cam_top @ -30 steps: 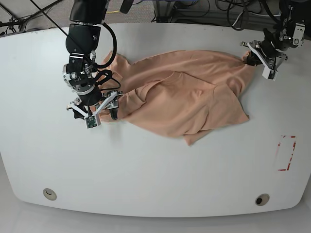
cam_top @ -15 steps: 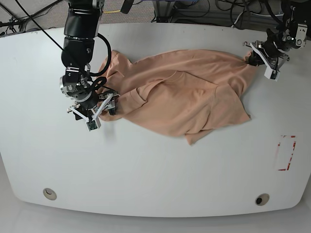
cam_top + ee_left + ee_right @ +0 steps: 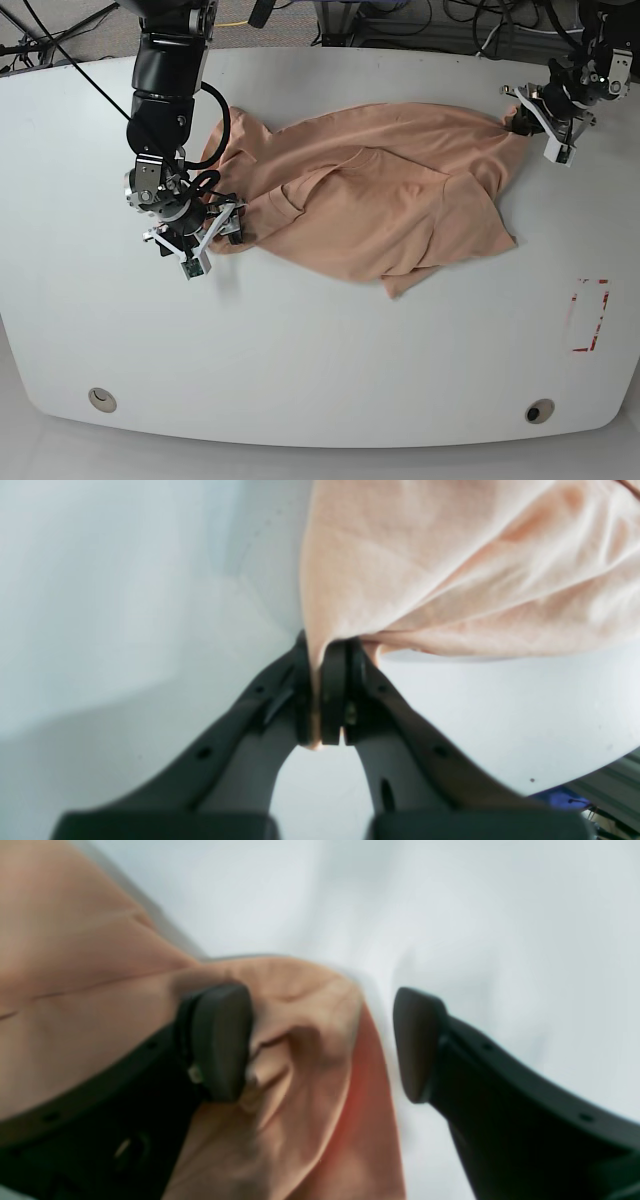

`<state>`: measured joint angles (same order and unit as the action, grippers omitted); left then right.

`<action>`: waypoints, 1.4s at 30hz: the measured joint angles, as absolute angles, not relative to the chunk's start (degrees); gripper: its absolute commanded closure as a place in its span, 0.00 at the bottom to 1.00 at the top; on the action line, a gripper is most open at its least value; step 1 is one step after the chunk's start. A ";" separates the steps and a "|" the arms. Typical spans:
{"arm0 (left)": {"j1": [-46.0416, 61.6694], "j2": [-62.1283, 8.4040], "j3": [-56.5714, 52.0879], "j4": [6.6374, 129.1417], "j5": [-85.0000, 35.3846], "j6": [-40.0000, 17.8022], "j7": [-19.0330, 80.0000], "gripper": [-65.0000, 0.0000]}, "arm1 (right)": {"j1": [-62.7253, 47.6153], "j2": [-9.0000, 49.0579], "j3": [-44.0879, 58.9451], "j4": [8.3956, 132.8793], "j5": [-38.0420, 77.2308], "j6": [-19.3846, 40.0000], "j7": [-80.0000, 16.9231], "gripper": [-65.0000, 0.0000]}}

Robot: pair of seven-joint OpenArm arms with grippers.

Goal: Fold the T-shirt properly
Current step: 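Pull the grasped shirt edges apart with both grippers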

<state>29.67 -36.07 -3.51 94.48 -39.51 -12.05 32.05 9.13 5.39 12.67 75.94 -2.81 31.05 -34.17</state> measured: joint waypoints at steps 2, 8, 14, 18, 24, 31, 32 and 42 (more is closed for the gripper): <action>29.67 -36.05 -3.51 94.48 -39.51 -12.05 32.08 1.00 | 9.43 5.41 12.67 75.94 -2.81 31.11 -34.13 0.35; 29.67 -36.07 -3.51 94.48 -39.51 -12.05 32.05 1.00 | 10.41 5.56 12.27 75.70 -2.83 31.16 -34.37 0.34; 29.65 -36.07 -3.51 94.48 -39.51 -12.05 32.10 1.00 | 13.89 5.76 12.34 70.28 -3.22 31.16 -34.11 0.35; 29.67 -36.07 -3.51 94.48 -39.51 -12.05 32.08 1.00 | 14.33 6.31 12.29 68.49 -2.76 31.20 -33.52 0.35; 29.67 -36.07 -3.51 94.48 -39.51 -12.05 32.08 1.00 | 13.65 6.33 12.32 68.58 -2.74 31.16 -33.10 0.36; 29.65 -36.07 -3.51 94.48 -39.51 -12.05 32.10 1.00 | 12.19 6.33 12.38 69.04 -2.17 31.11 -31.03 0.87; 29.63 -36.05 -3.51 94.48 -39.51 -12.05 32.10 1.00 | 12.19 6.33 12.38 69.04 -2.15 31.16 -31.11 0.95; 29.50 -36.07 -3.53 94.50 -39.51 -12.05 32.12 1.00 | 9.06 5.93 12.29 76.23 -2.72 31.16 -34.30 1.00</action>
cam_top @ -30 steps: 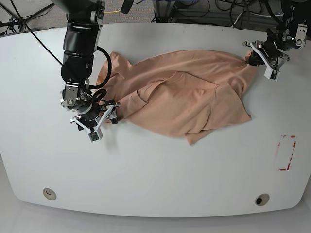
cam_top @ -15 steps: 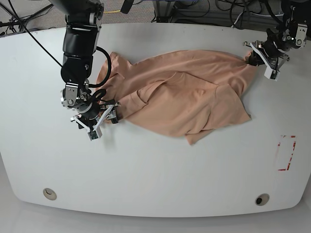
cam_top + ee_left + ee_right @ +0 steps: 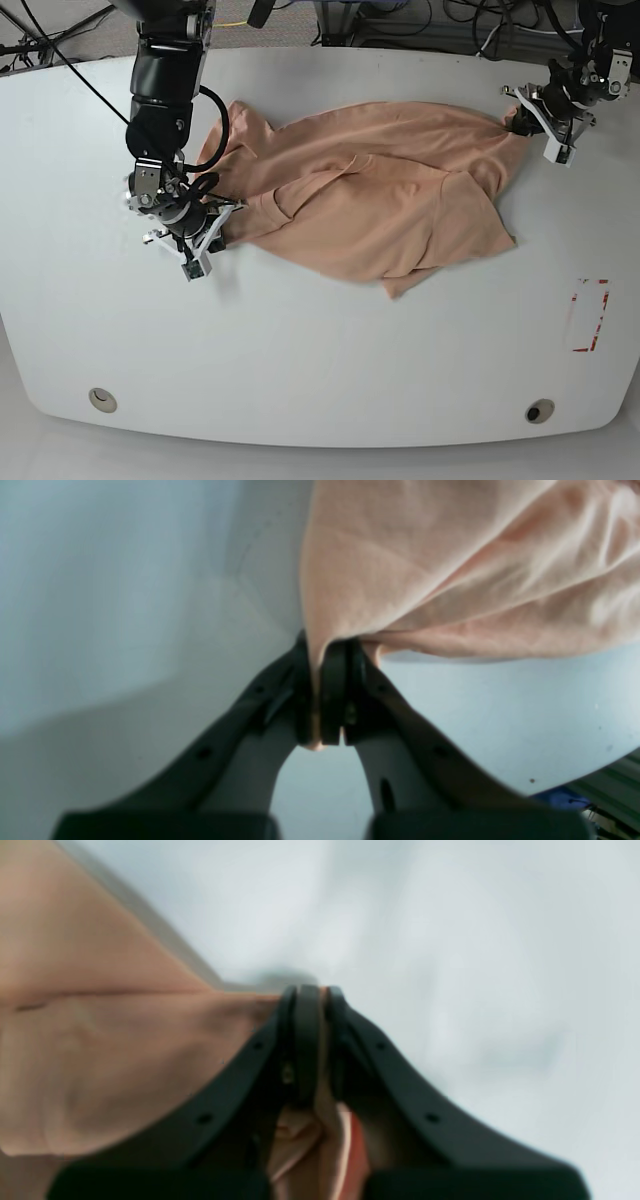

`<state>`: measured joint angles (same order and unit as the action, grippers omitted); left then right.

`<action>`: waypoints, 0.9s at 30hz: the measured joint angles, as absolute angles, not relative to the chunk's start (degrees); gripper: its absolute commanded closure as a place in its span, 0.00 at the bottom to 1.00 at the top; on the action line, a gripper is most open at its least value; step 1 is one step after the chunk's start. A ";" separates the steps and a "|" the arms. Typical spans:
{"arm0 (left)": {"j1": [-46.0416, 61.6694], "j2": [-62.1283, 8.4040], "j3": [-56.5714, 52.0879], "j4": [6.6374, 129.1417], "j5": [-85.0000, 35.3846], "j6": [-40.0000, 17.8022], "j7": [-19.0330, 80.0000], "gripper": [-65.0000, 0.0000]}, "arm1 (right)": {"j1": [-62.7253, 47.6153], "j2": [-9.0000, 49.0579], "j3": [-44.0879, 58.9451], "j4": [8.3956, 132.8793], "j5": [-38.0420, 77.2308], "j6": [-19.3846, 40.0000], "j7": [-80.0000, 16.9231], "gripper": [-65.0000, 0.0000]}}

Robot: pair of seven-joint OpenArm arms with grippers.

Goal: Fold the T-shirt properly
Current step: 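Pull the grasped shirt edges apart with both grippers, then lift the shirt with both grippers and swing it to flatten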

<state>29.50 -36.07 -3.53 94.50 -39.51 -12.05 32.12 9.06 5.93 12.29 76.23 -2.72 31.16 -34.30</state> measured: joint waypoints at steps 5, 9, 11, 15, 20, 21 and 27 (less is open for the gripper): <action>30.00 -35.57 -6.28 95.92 -39.48 -12.03 33.85 1.00 | 6.24 5.89 12.40 86.19 -3.09 31.18 -40.01 1.00; 29.56 -35.75 -8.03 98.76 -40.34 -11.60 33.85 1.00 | 6.72 6.04 12.60 93.21 -2.74 31.14 -42.87 1.00; 29.50 -35.64 -9.45 100.86 -42.96 -11.88 33.87 1.00 | 6.70 6.11 12.67 96.42 -2.74 31.16 -42.98 1.00; 28.77 -35.77 -12.34 104.01 -46.19 -11.94 34.13 1.00 | 6.76 6.44 12.71 99.70 -3.03 31.16 -45.28 1.00; 23.68 -35.66 -13.87 107.15 -52.82 -11.99 40.32 1.00 | 9.26 6.85 12.62 102.06 -2.98 31.14 -45.63 1.00; 22.94 -35.59 -15.05 107.72 -54.11 -12.19 42.19 1.00 | 10.13 7.40 12.45 102.19 -2.76 31.35 -45.56 1.00; 17.63 -36.07 -21.06 108.01 -60.01 -13.78 48.99 1.00 | 16.80 10.11 12.75 102.19 -3.36 31.07 -51.13 1.00</action>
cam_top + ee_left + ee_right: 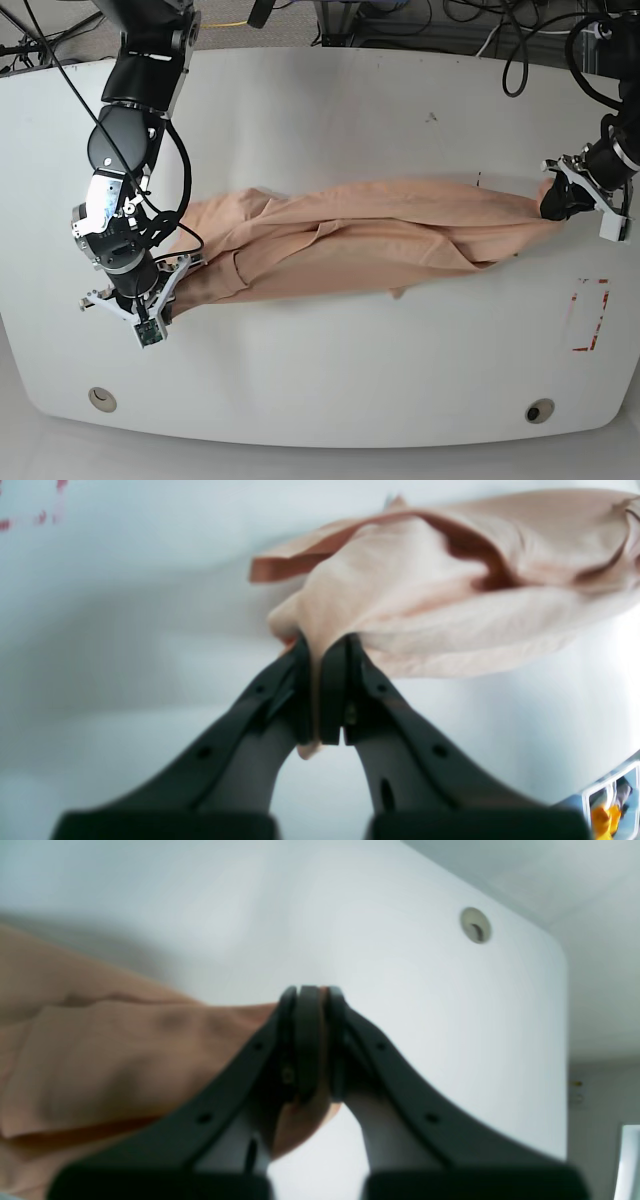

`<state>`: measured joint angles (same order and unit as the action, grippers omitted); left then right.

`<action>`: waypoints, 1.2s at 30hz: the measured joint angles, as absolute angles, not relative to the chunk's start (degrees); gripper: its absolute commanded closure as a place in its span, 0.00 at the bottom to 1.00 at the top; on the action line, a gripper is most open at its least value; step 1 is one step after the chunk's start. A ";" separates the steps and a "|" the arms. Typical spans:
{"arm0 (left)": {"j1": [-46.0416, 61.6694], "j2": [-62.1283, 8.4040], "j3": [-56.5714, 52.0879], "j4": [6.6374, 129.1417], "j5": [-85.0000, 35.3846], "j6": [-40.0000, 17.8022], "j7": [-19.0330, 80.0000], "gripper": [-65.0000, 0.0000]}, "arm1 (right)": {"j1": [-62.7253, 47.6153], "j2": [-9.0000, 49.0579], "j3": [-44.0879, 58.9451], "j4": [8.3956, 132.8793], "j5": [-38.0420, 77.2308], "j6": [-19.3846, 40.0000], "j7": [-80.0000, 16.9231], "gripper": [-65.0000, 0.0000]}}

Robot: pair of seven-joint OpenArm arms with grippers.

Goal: Fold the T-shirt properly
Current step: 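Lift the shirt with both grippers and swing it to flatten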

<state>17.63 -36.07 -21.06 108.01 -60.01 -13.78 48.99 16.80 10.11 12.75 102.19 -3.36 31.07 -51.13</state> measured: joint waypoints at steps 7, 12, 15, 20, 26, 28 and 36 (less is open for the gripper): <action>12.10 -38.94 -23.64 108.07 -61.30 -23.09 53.60 1.00 | 26.11 11.46 12.69 97.21 -3.01 31.48 -54.83 1.00; 6.15 -42.28 -24.82 108.38 -61.47 -28.69 56.31 1.00 | 32.47 12.84 12.10 93.36 -1.78 31.73 -57.87 1.00; 0.10 -42.74 -27.90 108.38 -62.00 -31.86 60.53 1.00 | 36.99 13.34 12.29 89.43 -1.98 31.48 -57.76 1.00; -10.61 -43.05 -32.29 108.44 -62.65 -33.21 65.93 0.99 | 42.19 13.06 11.94 86.04 -1.21 31.97 -57.76 1.00; -23.99 -43.11 -34.06 108.36 -62.54 -33.15 72.20 0.99 | 50.15 12.86 11.88 82.54 -1.04 34.35 -58.17 1.00; -27.75 -43.13 -34.02 108.47 -62.02 -33.12 72.97 0.99 | 53.71 12.93 10.72 81.25 -0.99 34.41 -59.24 1.00; -41.23 -43.27 -29.89 108.42 -51.70 -33.08 74.96 0.99 | 63.72 12.36 6.33 78.94 -1.21 34.57 -59.24 1.00</action>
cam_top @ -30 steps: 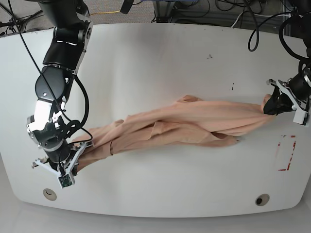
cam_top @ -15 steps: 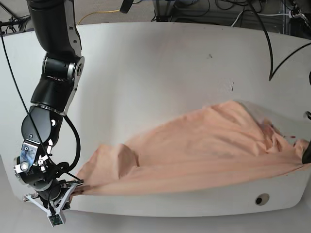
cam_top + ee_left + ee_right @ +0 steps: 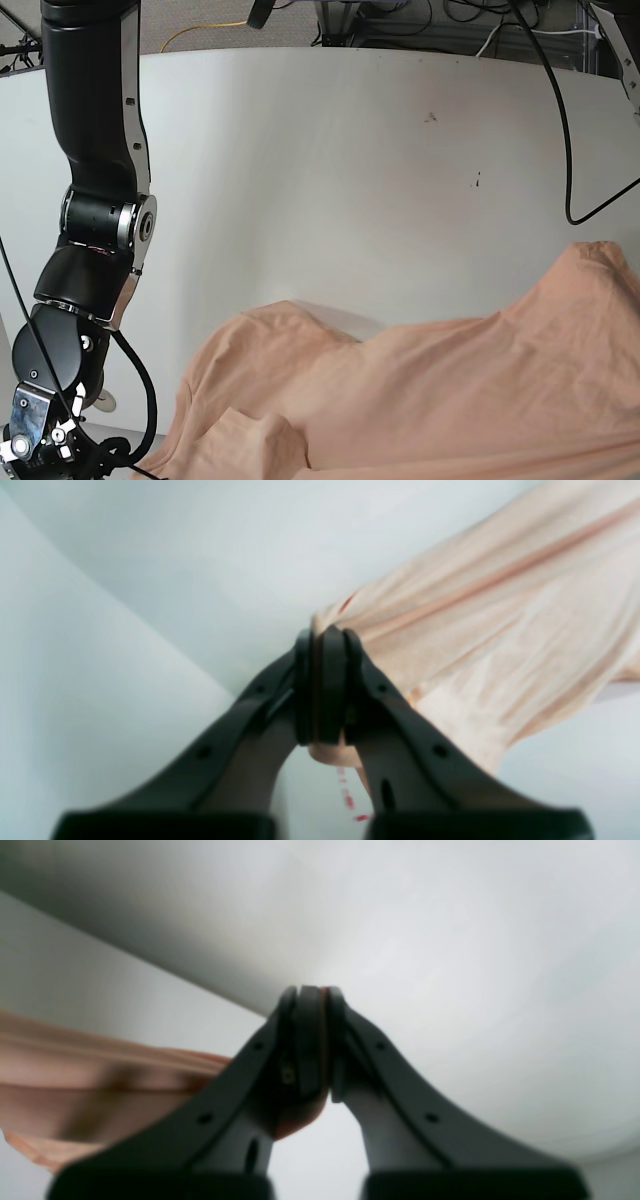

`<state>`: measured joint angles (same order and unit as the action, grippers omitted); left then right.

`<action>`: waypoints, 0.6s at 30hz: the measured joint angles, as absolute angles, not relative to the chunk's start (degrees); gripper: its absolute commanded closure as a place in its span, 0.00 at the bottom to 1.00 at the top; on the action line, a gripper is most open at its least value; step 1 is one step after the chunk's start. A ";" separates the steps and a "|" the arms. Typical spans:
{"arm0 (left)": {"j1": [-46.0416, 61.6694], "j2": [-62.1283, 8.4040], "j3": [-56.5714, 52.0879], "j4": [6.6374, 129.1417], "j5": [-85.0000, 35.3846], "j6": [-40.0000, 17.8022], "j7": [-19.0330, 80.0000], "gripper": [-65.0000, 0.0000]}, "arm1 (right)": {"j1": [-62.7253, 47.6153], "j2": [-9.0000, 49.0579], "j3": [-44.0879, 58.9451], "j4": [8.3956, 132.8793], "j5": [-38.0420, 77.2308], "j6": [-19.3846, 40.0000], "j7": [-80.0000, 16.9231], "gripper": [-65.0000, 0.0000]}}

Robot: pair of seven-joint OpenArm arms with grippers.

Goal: Fold the T-shirt properly
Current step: 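Lift the shirt with both grippers and swing it to flatten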

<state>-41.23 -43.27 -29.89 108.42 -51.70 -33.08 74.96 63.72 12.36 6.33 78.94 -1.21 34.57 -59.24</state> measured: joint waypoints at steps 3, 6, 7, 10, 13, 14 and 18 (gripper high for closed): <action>-45.50 -43.24 -28.38 107.74 -50.35 -33.08 74.63 0.99 | 66.43 12.36 5.17 78.74 -1.32 34.54 -59.88 1.00; -49.69 -43.40 -27.35 104.07 -50.22 -33.08 74.15 0.99 | 69.45 12.71 4.45 78.63 -1.32 34.59 -60.03 1.00; -50.94 -43.38 -26.65 102.19 -49.98 -33.06 74.17 0.99 | 70.26 12.75 4.16 78.67 -1.28 34.57 -60.07 1.00; -52.27 -43.38 -24.47 98.89 -48.84 -33.06 74.24 0.99 | 72.27 12.58 3.75 80.14 -1.08 34.59 -63.09 1.00; -52.03 -43.29 -24.23 99.07 -49.39 -33.06 76.31 0.99 | 71.79 13.74 3.70 84.16 -0.27 34.83 -65.71 1.00; -51.92 -43.20 -24.23 99.29 -49.58 -33.06 77.30 0.99 | 70.98 14.70 3.73 85.78 0.25 35.22 -65.54 1.00; -47.81 -42.78 -24.36 100.12 -51.16 -33.08 77.97 0.99 | 65.39 17.02 4.10 91.46 -0.47 36.53 -65.21 1.00</action>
